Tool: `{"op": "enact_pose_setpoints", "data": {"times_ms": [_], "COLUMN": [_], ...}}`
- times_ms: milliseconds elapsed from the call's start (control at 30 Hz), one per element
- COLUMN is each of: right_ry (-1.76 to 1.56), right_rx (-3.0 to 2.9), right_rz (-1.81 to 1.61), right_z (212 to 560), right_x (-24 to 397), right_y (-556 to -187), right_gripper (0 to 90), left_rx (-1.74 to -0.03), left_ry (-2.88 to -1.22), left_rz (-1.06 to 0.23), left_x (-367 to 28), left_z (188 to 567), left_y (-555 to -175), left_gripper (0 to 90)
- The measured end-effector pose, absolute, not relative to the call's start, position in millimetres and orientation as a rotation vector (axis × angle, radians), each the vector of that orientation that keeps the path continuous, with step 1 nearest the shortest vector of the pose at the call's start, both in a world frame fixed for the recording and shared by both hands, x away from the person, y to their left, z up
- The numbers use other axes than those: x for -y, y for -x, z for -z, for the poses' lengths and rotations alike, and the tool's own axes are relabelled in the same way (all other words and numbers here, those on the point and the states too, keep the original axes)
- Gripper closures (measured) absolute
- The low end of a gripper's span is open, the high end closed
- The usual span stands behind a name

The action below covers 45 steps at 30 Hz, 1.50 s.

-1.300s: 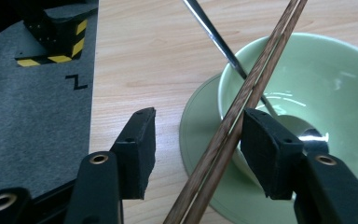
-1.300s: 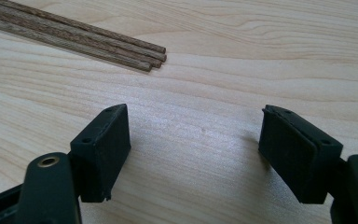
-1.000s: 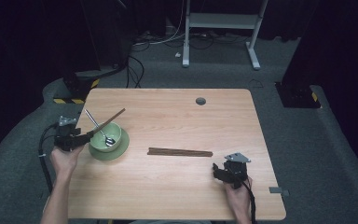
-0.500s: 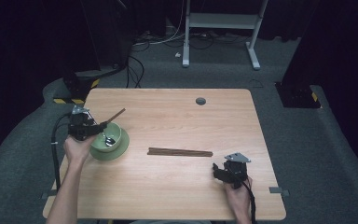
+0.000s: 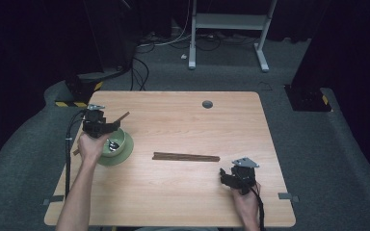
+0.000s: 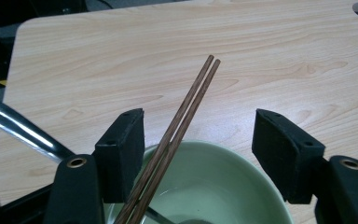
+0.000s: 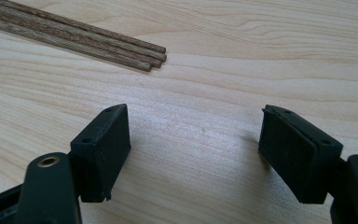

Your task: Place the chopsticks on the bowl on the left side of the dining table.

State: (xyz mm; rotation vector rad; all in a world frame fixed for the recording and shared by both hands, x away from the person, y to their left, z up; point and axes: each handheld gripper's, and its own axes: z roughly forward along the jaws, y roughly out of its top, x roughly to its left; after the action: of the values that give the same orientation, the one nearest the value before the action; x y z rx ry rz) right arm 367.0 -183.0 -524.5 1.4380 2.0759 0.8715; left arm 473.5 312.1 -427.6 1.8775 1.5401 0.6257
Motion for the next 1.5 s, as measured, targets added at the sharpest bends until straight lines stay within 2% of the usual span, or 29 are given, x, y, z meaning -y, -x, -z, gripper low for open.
{"op": "enact_pose_setpoints", "data": {"times_ms": [667,1500], "right_ry": [-1.436,-1.436], "right_rx": [-2.08,-2.082], "right_rz": [-0.873,-0.874], "right_z": [524,524], "right_x": [183,183], "right_y": [-367,-367], "right_gripper": [24.2,24.2], "left_rx": [-1.601,-1.568], "left_ry": [-1.915,-1.91], "left_rz": [-0.598,-0.539], "left_x": [-307,-305], "left_z": [442,444], "left_y": [-490,-488], "left_gripper": [29.8,31.0]}}
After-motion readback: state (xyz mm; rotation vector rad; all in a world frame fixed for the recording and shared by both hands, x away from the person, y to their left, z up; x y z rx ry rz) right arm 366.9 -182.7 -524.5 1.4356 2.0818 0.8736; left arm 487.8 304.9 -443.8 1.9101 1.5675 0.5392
